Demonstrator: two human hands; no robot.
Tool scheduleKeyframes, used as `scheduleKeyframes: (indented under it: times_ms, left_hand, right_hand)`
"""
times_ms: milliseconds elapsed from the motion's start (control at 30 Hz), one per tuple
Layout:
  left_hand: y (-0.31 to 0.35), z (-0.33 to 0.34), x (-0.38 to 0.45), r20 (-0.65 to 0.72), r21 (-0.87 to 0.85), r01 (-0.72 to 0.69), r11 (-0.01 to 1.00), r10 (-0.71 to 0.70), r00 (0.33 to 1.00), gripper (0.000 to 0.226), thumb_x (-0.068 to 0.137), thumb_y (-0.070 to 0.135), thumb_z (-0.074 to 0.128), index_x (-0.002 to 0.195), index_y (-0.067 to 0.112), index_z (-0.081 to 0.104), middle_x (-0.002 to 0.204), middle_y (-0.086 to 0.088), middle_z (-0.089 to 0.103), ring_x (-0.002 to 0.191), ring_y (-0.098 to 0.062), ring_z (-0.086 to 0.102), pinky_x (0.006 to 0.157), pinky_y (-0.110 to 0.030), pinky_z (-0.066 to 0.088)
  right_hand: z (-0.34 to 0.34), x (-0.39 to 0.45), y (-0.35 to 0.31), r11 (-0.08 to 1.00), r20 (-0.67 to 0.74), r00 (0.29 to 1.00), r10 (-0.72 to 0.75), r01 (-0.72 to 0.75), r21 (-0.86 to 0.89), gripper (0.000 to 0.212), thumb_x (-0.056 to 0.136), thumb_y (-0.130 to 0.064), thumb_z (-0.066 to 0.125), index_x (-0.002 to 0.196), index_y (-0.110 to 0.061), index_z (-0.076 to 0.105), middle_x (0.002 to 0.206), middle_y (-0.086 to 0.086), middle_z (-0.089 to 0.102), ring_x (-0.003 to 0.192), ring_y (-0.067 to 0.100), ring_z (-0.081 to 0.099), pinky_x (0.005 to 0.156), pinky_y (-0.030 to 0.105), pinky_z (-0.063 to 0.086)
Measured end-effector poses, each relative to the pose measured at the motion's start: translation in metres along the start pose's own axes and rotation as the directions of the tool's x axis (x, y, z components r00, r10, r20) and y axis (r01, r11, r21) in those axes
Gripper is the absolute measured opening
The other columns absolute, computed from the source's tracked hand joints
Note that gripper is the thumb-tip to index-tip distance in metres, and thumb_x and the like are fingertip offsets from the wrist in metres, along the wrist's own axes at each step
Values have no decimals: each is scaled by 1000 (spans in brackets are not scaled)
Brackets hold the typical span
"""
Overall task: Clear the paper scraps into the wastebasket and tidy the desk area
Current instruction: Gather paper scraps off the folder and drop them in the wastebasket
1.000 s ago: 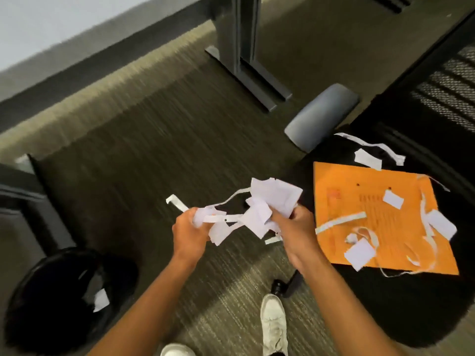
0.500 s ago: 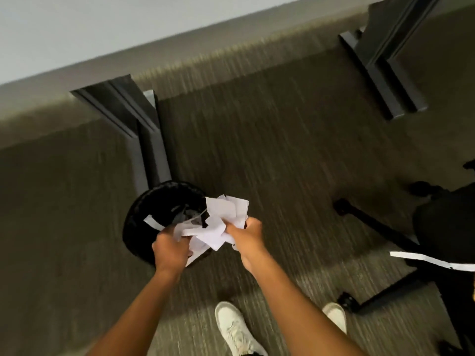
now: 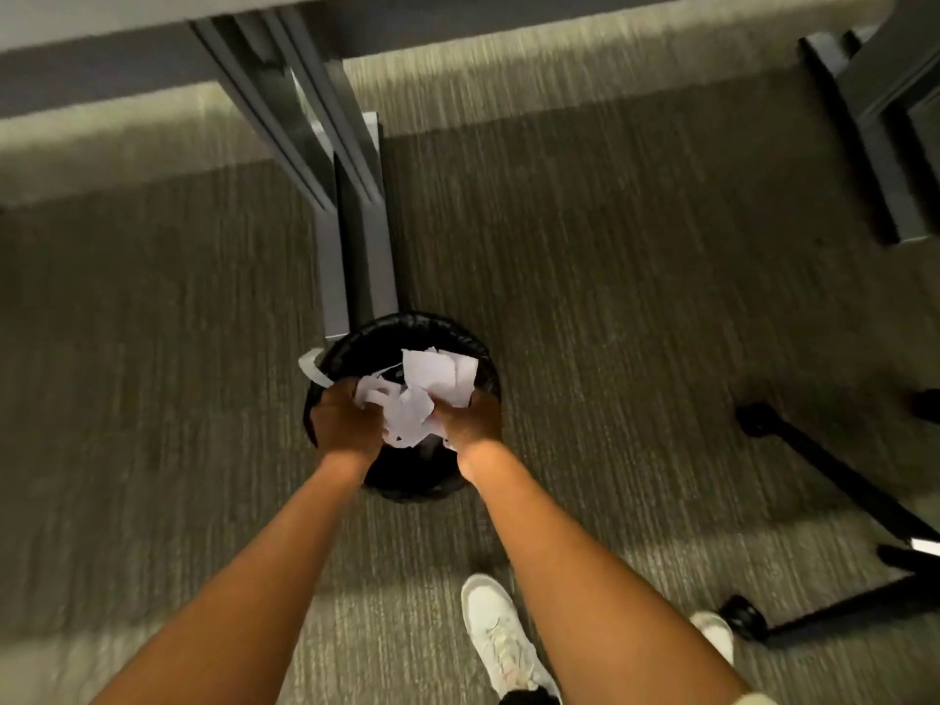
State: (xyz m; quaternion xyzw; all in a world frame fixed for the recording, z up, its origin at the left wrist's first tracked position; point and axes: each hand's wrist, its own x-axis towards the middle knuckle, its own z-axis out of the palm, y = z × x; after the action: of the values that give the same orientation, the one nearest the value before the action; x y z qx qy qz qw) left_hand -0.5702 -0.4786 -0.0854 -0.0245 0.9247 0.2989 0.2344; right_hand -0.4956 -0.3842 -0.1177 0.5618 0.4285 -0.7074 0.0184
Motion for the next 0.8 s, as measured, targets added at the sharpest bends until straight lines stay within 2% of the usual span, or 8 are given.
scheduleKeyframes:
  times_ms: [100, 167, 233, 300, 367, 500, 600, 800]
  left_hand:
    - [1, 2, 1, -21, -38, -7, 999, 6, 1000, 28, 92, 7, 56, 119, 1, 63, 121, -20, 67, 114, -34, 61, 92, -32, 43]
    - [-1, 2, 0, 7, -79, 26, 997, -26, 1000, 33, 93, 14, 59, 125, 7, 61, 121, -15, 68, 114, -31, 62, 90, -28, 42]
    - [-1, 2, -1, 34, -56, 14, 998, -13, 999, 44, 93, 21, 62, 135, 10, 53, 129, -14, 64, 119, -29, 61, 96, -27, 42]
    - [-4, 3, 0, 36, 0, -9, 1000, 9, 999, 52, 92, 23, 62, 141, 15, 46, 134, -13, 61, 123, -31, 58, 106, -35, 42]
    - [-4, 5, -1, 20, 31, 0, 1000, -1, 1000, 54, 91, 25, 62, 142, 22, 43, 132, -12, 62, 123, -33, 57, 106, -39, 43]
    - [-1, 8, -1, 45, 35, 21, 999, -23, 999, 51, 91, 25, 62, 139, 22, 47, 132, -12, 61, 119, -30, 58, 97, -35, 44]
    - [1, 14, -6, 106, 55, 1, 998, -7, 994, 46, 90, 26, 65, 134, 21, 51, 128, -11, 63, 113, -25, 59, 86, -27, 40]
    - [26, 39, -40, 320, 159, -239, 958, 179, 930, 36, 90, 25, 65, 123, 13, 58, 129, -10, 62, 123, -30, 57, 106, -41, 44]
  right_hand:
    - [5, 1, -4, 997, 3, 999, -49, 49, -65, 42, 80, -11, 75, 118, 0, 63, 118, 16, 67, 98, 28, 66, 74, 38, 55]
    - [6, 2, -6, 990, 39, 998, -43, 47, -131, 41, 84, -13, 70, 120, 3, 60, 118, 16, 64, 109, 36, 62, 89, 48, 54]
    - [4, 1, -8, 984, 94, 996, -11, 27, -174, 36, 87, -14, 67, 119, 1, 59, 115, 17, 62, 112, 39, 59, 94, 53, 51]
    - [1, 1, -10, 978, 109, 994, 22, 1, -210, 40, 88, -18, 66, 126, -7, 57, 124, 13, 60, 115, 33, 58, 94, 48, 50]
    - [-3, 2, -11, 973, 121, 992, 46, -17, -231, 43, 89, -22, 65, 129, -10, 55, 130, 10, 57, 109, 27, 57, 92, 44, 51]
    - [-13, 7, -13, 977, 125, 991, 44, -17, -213, 38, 93, -17, 57, 131, -14, 55, 136, 7, 55, 109, 25, 57, 80, 34, 48]
    - [-29, 6, -15, 984, 62, 998, -11, 22, -175, 31, 92, -13, 59, 122, -10, 61, 130, 10, 61, 113, 26, 59, 87, 36, 49]
    - [-105, -13, -24, 993, -39, 993, -115, 113, -43, 24, 89, -3, 61, 113, -3, 63, 119, 17, 66, 97, 20, 61, 69, 24, 46]
